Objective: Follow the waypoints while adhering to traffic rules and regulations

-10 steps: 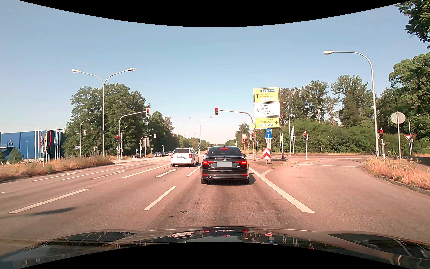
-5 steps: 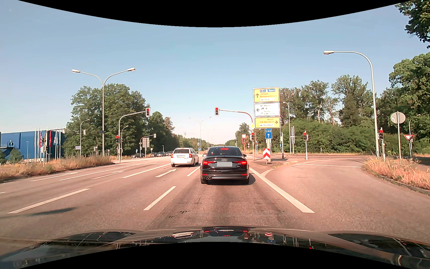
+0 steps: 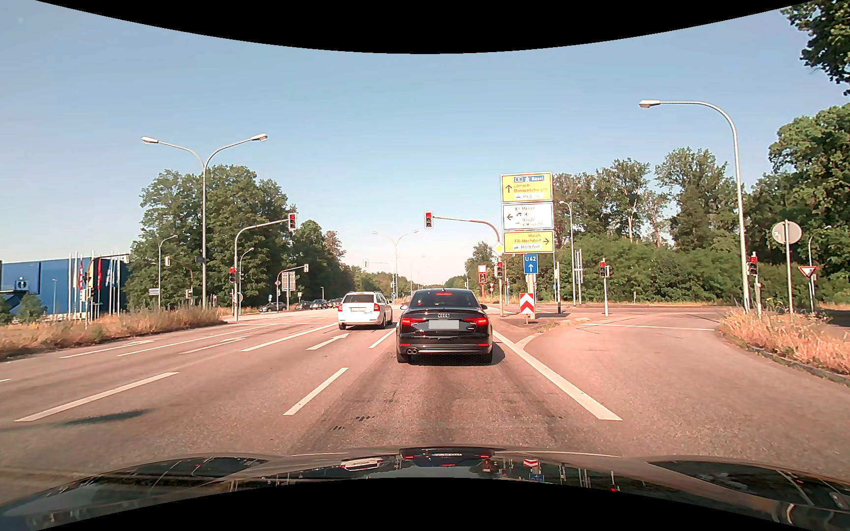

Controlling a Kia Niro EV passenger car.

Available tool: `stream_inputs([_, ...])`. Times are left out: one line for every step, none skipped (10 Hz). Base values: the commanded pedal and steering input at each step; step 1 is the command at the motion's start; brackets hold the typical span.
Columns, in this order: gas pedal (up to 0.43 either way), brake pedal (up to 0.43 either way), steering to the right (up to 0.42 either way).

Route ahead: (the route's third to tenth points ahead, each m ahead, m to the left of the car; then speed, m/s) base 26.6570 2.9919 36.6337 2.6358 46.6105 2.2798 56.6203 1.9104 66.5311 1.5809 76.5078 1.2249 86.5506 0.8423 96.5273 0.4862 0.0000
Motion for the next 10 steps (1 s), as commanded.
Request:
stream_inputs([0.000,0.134,0.000])
stream_inputs([0.000,0.146,0.000])
stream_inputs([0.000,0.146,0.000])
stream_inputs([0.000,0.146,0.000])
stream_inputs([0.000,0.146,0.000])
stream_inputs([0.000,0.146,0.000])
stream_inputs([0.000,0.146,0.000])
stream_inputs([0.000,0.146,0.000])
stream_inputs([0.000,0.146,0.000])
stream_inputs([0.000,0.146,0.000])
